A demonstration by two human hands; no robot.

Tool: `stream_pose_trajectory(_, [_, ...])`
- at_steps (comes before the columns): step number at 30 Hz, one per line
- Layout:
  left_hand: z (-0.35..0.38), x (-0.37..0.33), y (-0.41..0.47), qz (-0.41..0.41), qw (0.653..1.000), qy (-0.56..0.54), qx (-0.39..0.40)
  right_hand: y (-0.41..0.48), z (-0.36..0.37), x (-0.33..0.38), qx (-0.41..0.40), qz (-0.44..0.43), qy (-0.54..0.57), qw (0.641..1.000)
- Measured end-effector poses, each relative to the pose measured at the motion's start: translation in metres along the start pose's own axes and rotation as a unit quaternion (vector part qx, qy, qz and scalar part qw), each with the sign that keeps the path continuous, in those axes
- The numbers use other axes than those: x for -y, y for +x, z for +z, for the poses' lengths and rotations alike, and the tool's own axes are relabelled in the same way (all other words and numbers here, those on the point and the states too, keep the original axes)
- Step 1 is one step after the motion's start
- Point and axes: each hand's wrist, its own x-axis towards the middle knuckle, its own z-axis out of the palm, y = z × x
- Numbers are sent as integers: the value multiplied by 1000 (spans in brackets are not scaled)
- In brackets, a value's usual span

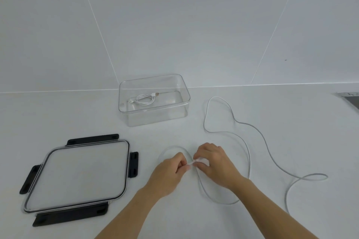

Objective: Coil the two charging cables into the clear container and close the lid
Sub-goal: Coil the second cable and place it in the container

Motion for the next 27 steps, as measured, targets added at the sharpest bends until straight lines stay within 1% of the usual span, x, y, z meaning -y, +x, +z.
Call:
stream_pose_trajectory(3, [-16, -18, 3, -10, 994, -103, -45, 7, -11, 13, -68, 6, 37, 997])
stream_pose_trajectory(5, [-27, -33, 6, -12, 981, -175, -82, 11, -19, 26, -119, 39, 86, 988])
stream_pose_trajectory(7, [-37, -48, 8, -8, 964, -239, -120, 14, -23, 39, -176, 75, 135, 972])
stream_pose_trajectory(9, [-47, -61, 9, -11, 939, -309, -149, 17, -27, 51, -234, 108, 199, 946])
stream_pose_trajectory(10, [-51, -67, 11, -18, 924, -347, -162, 18, -30, 58, -243, 121, 236, 933])
stream_pose_trajectory(11, [-55, -71, 12, -28, 904, -390, -171, 19, -33, 63, -232, 132, 271, 925])
stream_pose_trajectory(12, [-59, -75, 12, -39, 881, -440, -173, 19, -36, 68, -203, 136, 301, 922])
stream_pose_trajectory(14, [-67, -79, 15, -51, 823, -542, -163, 20, -39, 75, -108, 126, 335, 927])
stream_pose_trajectory(15, [-72, -80, 16, -53, 794, -585, -156, 20, -38, 76, -60, 115, 332, 934])
stream_pose_trajectory(17, [-79, -80, 18, -51, 737, -658, -142, 20, -32, 74, 12, 97, 282, 954])
stream_pose_trajectory(19, [-85, -80, 20, -54, 670, -729, -130, 20, -25, 70, 53, 83, 226, 969])
stream_pose_trajectory(21, [-91, -80, 20, -64, 604, -785, -119, 20, -20, 69, 75, 77, 194, 975])
stream_pose_trajectory(23, [-95, -79, 20, -73, 553, -821, -120, 20, -19, 69, 69, 57, 164, 982])
stream_pose_trajectory(24, [-97, -77, 20, -81, 545, -824, -131, 20, -20, 69, 51, 45, 156, 985])
stream_pose_trajectory(25, [-100, -74, 20, -94, 553, -814, -147, 21, -21, 68, 29, 35, 156, 987])
stream_pose_trajectory(27, [-104, -65, 20, -141, 596, -771, -173, 21, -24, 66, -1, 21, 153, 988])
